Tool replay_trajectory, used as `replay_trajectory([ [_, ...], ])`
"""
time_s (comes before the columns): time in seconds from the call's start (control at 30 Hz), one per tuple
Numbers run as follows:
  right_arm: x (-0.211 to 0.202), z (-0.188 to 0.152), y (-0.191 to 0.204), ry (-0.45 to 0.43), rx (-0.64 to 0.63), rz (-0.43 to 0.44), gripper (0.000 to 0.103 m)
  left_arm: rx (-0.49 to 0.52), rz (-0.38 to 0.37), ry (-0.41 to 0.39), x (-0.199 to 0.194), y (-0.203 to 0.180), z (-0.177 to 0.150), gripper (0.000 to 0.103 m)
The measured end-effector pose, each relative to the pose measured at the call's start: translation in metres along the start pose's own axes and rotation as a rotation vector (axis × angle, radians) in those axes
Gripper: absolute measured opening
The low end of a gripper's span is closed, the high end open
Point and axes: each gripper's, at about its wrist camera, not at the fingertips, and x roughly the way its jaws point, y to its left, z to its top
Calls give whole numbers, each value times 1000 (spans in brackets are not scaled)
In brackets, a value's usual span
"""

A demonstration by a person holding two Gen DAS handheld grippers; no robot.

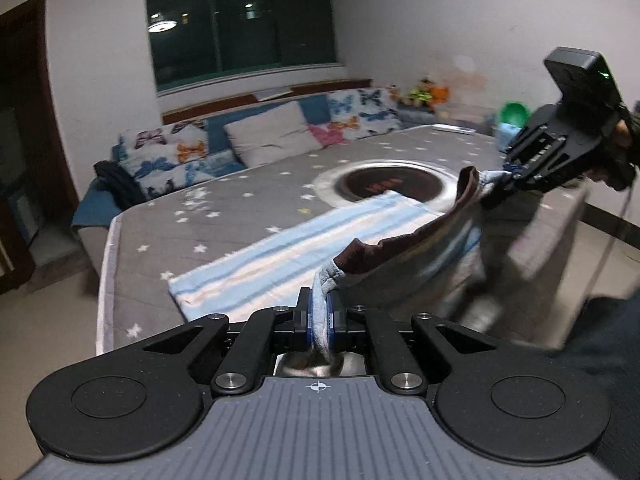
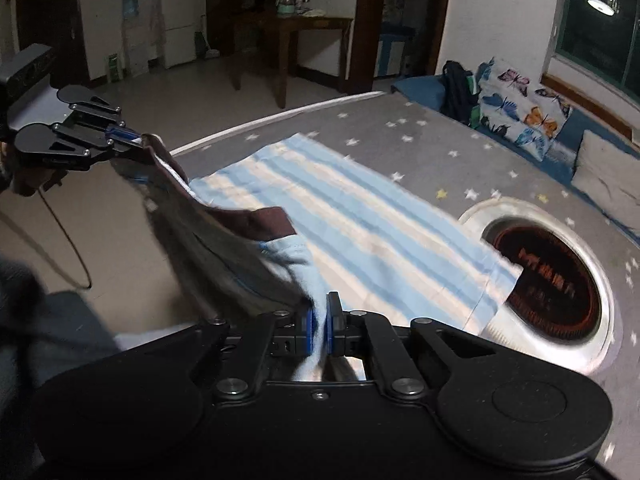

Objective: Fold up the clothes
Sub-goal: 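Lift the shirt by the collar with both grippers and fold it over the hem, then lower the folded collar onto the hem and open both grippers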

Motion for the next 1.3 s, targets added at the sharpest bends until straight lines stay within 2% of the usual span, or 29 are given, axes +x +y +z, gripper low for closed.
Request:
replay_trajectory([
  [0.37,91,44,-84,-6,96,-52,7,-72,64,50,120,74,42,7],
  [0.6,145,43,-121,37,182,-80,7,-92,98,128,183,96,43,7],
  [0.7,152,41,-127,35,204,-101,9,-118,108,156,200,102,37,8],
  [0.83,162,37,-135,32,233,-128,22,-142,130,190,214,106,26,10],
  [0.87,165,36,-137,32,240,-134,31,-141,136,192,217,106,25,11],
  [1.0,157,37,-147,22,256,-173,46,-173,157,199,222,108,22,17],
  [1.03,153,38,-150,19,257,-184,54,-182,161,194,221,110,22,18],
  [1.17,137,38,-160,2,270,-225,55,-215,171,162,209,115,26,27],
  [1.3,121,34,-163,-27,289,-264,55,-196,217,113,188,111,34,32],
])
